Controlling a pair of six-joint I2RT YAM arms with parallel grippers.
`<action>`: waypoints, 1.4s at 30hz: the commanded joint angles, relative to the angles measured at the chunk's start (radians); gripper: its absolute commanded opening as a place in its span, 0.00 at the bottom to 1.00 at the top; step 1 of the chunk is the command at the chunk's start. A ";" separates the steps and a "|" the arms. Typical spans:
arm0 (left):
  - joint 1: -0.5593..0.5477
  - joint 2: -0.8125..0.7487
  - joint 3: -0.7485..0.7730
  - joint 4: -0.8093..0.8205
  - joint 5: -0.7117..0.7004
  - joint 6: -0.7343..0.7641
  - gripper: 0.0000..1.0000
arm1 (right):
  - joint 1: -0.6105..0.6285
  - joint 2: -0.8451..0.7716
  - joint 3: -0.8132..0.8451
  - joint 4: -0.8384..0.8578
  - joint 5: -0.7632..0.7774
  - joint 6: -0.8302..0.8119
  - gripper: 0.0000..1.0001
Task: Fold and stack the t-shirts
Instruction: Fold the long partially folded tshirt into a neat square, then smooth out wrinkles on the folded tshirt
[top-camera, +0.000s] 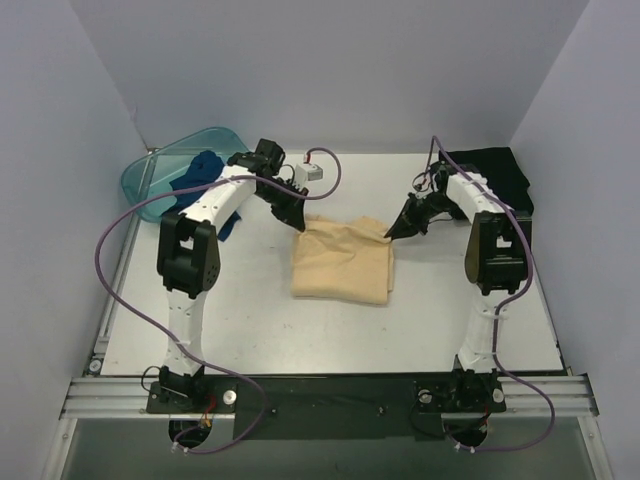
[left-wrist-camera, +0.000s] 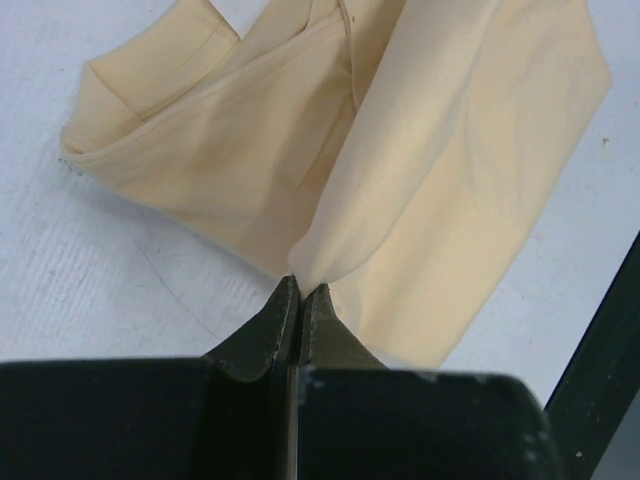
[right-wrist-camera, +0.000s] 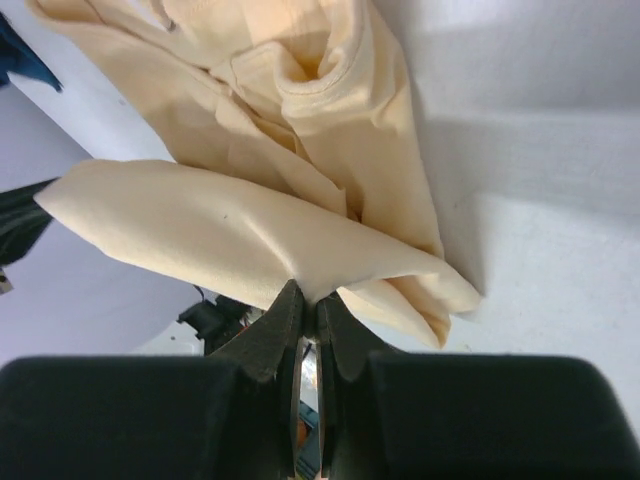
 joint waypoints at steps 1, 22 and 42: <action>0.004 0.045 0.055 0.129 -0.027 -0.067 0.02 | -0.016 0.066 0.089 0.011 0.033 0.047 0.01; -0.008 -0.112 -0.159 0.439 -0.151 -0.319 0.29 | 0.062 -0.266 -0.182 0.311 0.334 -0.067 0.09; -0.034 0.154 -0.051 0.535 -0.280 -0.432 0.37 | 0.027 0.177 0.053 0.361 0.303 0.188 0.00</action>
